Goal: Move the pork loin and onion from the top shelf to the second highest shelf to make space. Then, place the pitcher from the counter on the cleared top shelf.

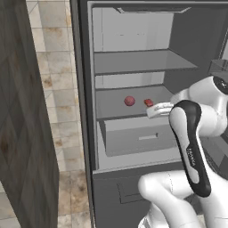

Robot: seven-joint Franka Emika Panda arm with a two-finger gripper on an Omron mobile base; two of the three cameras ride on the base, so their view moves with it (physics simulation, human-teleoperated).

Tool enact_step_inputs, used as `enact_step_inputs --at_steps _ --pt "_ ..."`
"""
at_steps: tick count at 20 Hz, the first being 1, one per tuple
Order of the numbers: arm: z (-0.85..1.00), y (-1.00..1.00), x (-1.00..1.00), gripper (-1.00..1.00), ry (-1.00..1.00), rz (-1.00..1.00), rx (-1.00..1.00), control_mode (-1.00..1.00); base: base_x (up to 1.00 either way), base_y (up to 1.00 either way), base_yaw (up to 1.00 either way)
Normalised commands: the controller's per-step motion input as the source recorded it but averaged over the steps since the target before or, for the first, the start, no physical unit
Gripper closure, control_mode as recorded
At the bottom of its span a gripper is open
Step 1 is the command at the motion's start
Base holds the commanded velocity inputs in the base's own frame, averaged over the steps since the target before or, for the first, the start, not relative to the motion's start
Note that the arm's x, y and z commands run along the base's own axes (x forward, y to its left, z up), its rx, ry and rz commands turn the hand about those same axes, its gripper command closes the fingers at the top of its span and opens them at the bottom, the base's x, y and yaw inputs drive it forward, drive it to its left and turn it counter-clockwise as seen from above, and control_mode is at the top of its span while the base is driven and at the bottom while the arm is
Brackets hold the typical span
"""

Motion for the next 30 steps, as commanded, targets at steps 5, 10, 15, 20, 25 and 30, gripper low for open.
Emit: enact_step_inputs --at_steps 5,10,15,20,25,30 --pt "0.0 0.12 -0.07 -1.0 0.0 -0.19 -0.04 -1.0 0.0 0.0 0.0" --pt "0.0 0.0 0.0 -1.0 0.0 -0.2 -0.03 -1.0 0.0 0.0 0.0" --pt "0.0 -0.04 0.0 -1.0 0.0 -0.19 0.0 -1.0 0.0 0.0 0.0" --pt "0.0 -0.01 0.01 -1.0 0.0 -0.07 0.0 1.0 0.0 0.0 0.0" --pt "0.0 0.0 0.0 -1.0 0.0 0.0 0.0 1.0 -0.77 0.0 0.0" --pt "0.0 0.0 0.0 -1.0 0.0 0.0 0.0 1.0 -1.0 0.01 0.0"
